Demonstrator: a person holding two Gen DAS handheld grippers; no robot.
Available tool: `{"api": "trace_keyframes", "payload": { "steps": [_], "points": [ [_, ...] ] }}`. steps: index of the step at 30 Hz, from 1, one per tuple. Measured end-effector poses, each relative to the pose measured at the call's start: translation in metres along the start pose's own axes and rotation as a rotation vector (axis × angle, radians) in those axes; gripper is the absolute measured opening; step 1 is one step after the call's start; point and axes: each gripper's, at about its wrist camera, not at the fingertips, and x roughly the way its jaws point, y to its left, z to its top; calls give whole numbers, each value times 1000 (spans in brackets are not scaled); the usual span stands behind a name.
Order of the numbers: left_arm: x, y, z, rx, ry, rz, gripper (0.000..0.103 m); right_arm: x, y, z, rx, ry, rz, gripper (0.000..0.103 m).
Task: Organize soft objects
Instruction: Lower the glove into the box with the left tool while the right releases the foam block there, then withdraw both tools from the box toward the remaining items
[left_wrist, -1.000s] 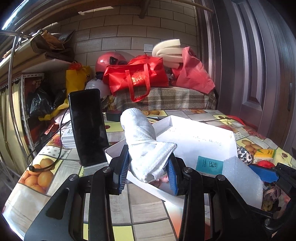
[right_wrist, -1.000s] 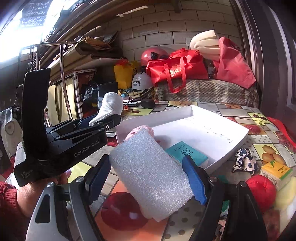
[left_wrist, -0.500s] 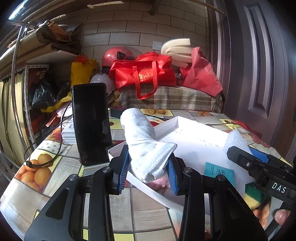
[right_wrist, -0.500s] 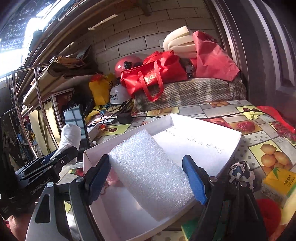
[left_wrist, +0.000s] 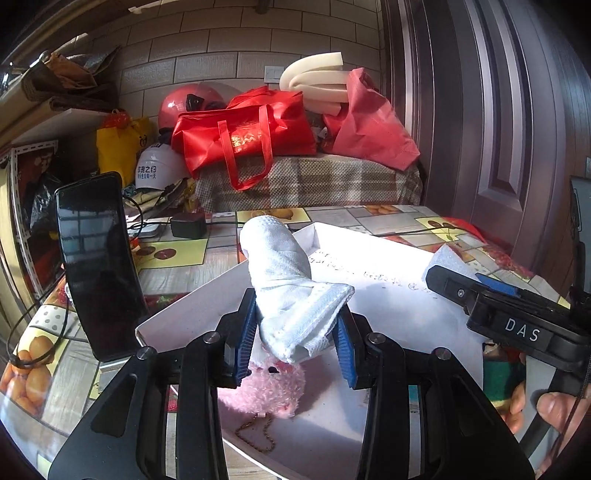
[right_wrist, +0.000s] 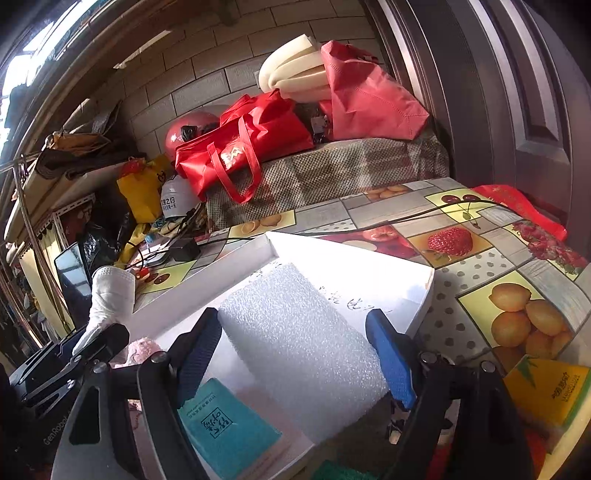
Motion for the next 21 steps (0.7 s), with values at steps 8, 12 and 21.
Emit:
{"api": "trace_keyframes", "payload": {
  "steps": [8, 12, 21],
  "points": [
    [-11, 2, -2, -22, -69, 111, 103, 5, 2, 1, -14, 17, -48, 103],
    [-12, 10, -2, -57, -76, 126, 103, 6, 5, 2, -29, 14, -70, 103],
    [-17, 17, -3, -93, -103, 141, 103, -8, 17, -4, -62, -32, -143, 103]
  ]
}}
